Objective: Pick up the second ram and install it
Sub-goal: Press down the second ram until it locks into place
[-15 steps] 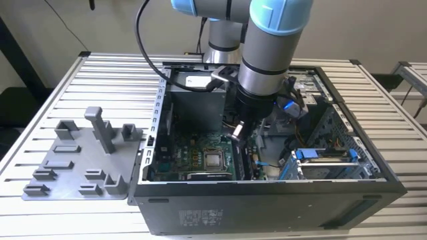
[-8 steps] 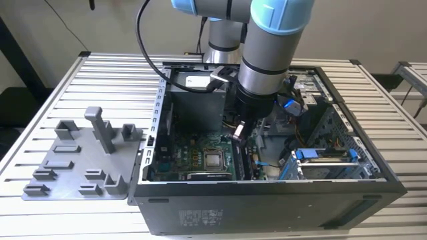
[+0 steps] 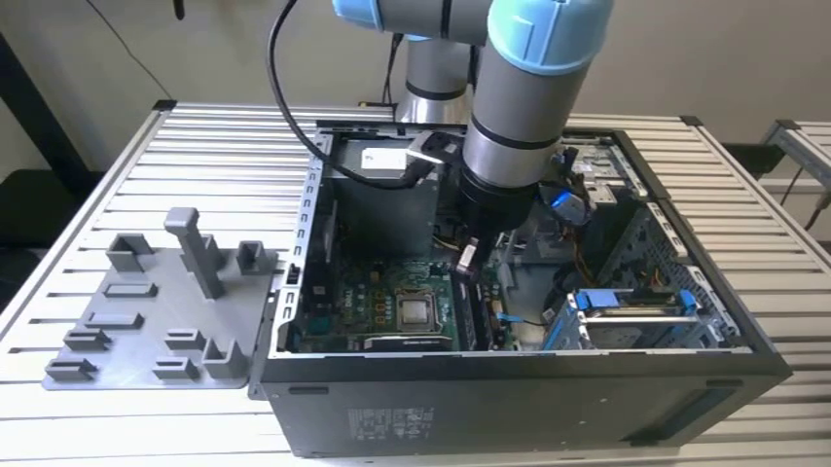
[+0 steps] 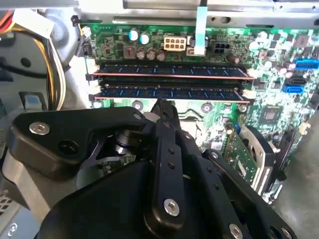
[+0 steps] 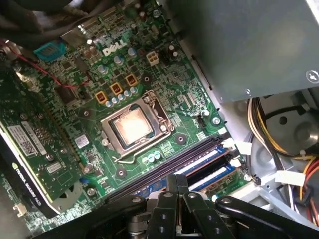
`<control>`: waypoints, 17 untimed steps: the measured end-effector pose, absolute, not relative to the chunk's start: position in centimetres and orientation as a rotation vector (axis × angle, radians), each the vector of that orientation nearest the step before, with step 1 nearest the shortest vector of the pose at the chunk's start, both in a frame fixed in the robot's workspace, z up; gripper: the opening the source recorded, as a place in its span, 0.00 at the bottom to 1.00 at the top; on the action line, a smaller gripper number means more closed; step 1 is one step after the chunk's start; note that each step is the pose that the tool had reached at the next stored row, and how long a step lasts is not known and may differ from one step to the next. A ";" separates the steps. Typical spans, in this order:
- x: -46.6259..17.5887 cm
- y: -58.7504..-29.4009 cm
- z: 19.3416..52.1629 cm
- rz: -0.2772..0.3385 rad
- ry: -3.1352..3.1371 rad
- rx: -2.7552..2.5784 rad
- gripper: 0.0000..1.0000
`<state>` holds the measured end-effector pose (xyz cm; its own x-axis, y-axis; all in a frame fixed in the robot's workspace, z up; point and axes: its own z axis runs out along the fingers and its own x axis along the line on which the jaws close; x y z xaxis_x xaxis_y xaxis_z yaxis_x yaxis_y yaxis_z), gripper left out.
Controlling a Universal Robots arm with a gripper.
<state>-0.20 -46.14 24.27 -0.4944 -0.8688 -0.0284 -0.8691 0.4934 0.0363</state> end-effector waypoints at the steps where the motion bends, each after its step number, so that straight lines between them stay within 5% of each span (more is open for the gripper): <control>1: -0.2 -46.1 24.3 0.068 2.692 -1.601 0.11; 17: -0.3 -46.2 23.8 0.058 2.450 -1.938 0.11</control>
